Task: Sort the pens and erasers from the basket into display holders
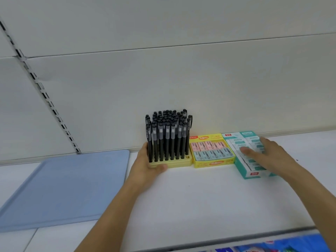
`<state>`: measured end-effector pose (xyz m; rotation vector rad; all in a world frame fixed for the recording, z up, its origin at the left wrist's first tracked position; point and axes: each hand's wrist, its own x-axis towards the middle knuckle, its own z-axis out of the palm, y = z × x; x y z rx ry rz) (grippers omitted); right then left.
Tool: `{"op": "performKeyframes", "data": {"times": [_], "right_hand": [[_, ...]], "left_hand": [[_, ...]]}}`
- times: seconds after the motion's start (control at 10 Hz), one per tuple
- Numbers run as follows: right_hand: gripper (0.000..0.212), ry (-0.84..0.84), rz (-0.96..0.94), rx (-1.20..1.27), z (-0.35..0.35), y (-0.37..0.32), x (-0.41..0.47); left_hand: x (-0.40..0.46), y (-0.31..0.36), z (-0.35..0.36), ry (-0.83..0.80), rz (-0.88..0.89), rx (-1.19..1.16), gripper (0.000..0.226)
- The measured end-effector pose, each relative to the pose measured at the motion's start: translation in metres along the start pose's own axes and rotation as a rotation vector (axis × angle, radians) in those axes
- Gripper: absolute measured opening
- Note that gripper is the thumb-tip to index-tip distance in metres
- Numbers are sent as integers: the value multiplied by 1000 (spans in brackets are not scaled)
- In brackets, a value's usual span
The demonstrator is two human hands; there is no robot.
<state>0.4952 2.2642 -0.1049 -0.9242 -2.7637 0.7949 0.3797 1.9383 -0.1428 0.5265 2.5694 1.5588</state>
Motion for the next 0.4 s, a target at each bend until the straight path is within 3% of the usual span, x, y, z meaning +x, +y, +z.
{"op": "performKeyframes", "data": {"times": [0.2, 0.3, 0.4], "right_hand": [[111, 28, 9, -225, 16, 8, 4], [101, 64, 4, -206, 15, 2, 1], [68, 187, -110, -142, 19, -18, -14]], "left_hand": [[-4, 5, 5, 38, -10, -4, 64], [-11, 12, -2, 36, -83, -40, 63], [-37, 12, -7, 98, -147, -20, 74]]}}
